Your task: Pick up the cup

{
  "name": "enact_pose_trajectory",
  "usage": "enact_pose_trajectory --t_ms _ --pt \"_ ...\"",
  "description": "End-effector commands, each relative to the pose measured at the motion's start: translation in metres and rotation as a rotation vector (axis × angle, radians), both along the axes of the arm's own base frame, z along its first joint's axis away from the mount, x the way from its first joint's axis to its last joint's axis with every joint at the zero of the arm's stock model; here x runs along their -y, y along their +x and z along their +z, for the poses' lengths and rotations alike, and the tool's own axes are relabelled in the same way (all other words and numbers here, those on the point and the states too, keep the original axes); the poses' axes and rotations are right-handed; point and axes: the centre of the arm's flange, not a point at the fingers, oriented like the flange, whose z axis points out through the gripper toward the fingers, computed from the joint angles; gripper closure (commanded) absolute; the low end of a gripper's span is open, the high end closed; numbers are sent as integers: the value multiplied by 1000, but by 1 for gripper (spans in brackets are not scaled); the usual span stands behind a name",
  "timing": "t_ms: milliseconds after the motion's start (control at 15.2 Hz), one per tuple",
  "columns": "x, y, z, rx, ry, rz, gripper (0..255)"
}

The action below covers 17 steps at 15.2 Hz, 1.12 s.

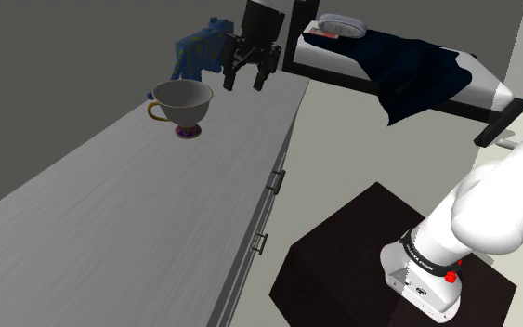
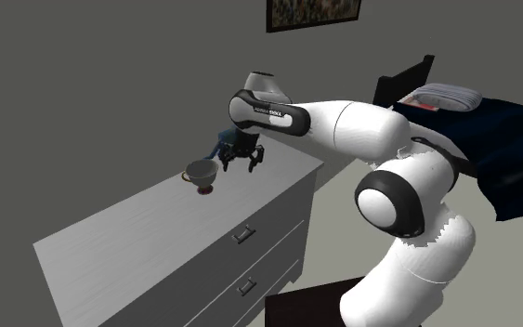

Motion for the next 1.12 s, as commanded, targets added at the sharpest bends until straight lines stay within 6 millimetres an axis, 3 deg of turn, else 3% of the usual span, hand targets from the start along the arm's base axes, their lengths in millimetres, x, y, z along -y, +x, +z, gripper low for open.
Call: enact_pose_trajectory --t_ms 0,330,924,990,1056 --pt "-20 13 3 1 17 7 0" --pt "-69 45 12 3 54 24 0" --pt "-69 45 -28 3 54 24 0" --pt "-68 45 -28 3 54 24 255" --pt "-68 45 -28 3 54 24 255"
